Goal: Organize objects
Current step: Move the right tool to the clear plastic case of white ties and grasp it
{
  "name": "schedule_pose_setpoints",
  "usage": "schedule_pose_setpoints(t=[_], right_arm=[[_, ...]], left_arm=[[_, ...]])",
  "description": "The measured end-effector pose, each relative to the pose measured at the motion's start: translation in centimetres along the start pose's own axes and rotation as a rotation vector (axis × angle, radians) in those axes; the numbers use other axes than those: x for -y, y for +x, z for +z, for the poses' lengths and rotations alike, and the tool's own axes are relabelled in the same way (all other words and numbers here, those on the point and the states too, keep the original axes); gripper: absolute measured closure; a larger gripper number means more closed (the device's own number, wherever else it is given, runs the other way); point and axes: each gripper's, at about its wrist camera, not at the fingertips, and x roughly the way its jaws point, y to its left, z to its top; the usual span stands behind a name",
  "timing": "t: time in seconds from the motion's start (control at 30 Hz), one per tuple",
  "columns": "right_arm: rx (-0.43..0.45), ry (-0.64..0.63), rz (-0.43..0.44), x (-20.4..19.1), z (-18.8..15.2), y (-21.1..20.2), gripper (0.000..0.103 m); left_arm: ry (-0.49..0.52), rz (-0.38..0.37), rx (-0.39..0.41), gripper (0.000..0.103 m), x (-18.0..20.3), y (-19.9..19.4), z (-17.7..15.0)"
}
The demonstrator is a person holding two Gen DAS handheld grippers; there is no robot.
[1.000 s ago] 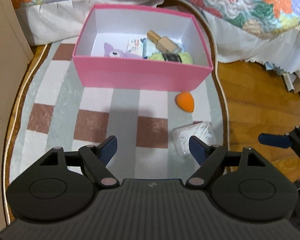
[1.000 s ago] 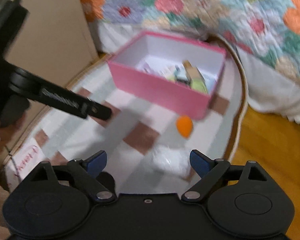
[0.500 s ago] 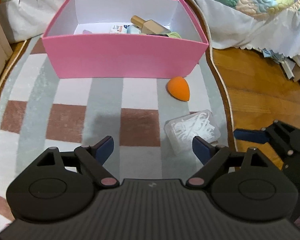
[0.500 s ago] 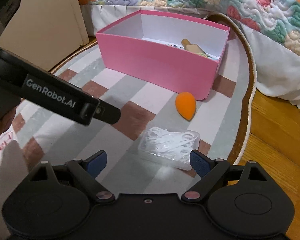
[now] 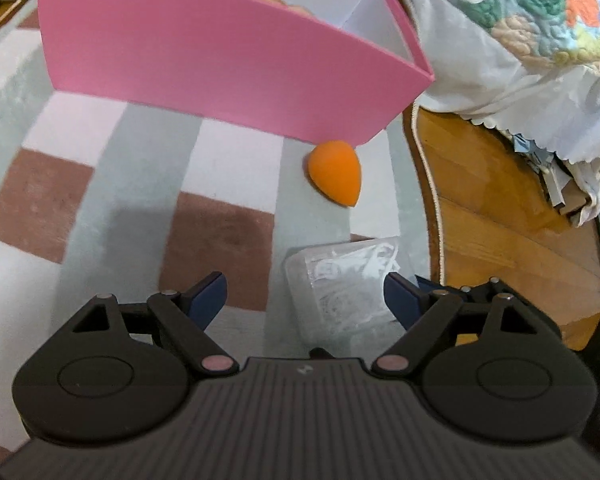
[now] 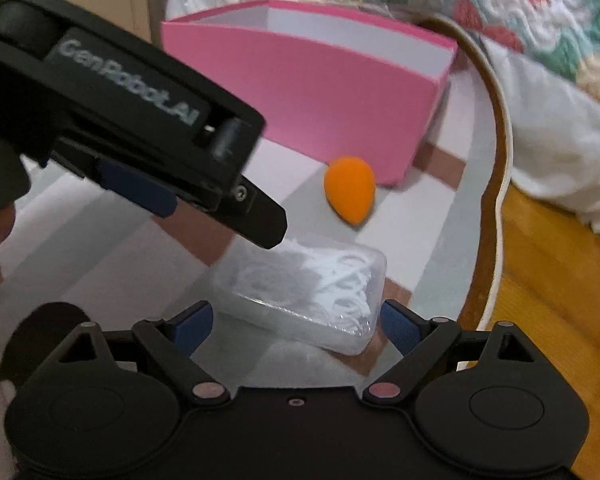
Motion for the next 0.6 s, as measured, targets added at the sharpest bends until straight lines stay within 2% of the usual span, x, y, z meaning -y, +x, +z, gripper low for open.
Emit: schedule_pose_setpoints(t=[0.03,0.07,0.1,0.2,0.3,0.4,0.6], right_arm=[[-0.008,0.014,0.011,0.2,-0.1,0.4,0.01],[-0.009,0.027,0.025,0.5,-0.2,0.7,0.01],[0.004,0.047,0.041,0.7,-0.2,0.8,0.009],[0.029,0.059,0.053,0.8,-0.1,1.1,0.007],[0.044,0.056,0.045,0.5,-0.1,1.3,0.006],[0.045,0.071,0.042,0.5,-0.1,1.3,0.006],[0.018,0.096,0.004,-0.8,0.0,0.7,0.007]], left_arm=[[-0.002,-0.005,-0.002,0.022,0.0,0.4,-0.1],[-0.006,-0.014,-0.003,0.029,-0.1,0.7,-0.1],[-0.008,-0.025,-0.014,0.047,-0.2,1.0,-0.2],[-0.052,-0.103,-0.015,0.058,-1.3,1.6,0.0],[-0.09,-0.148,-0.025,0.062,-1.9,1.8,0.1],[-0.061,-0.139,-0.016,0.064,-1.5,1.6,-0.2],[-0.089,-0.103,-0.017,0.06,-1.3,1.1,-0.6]])
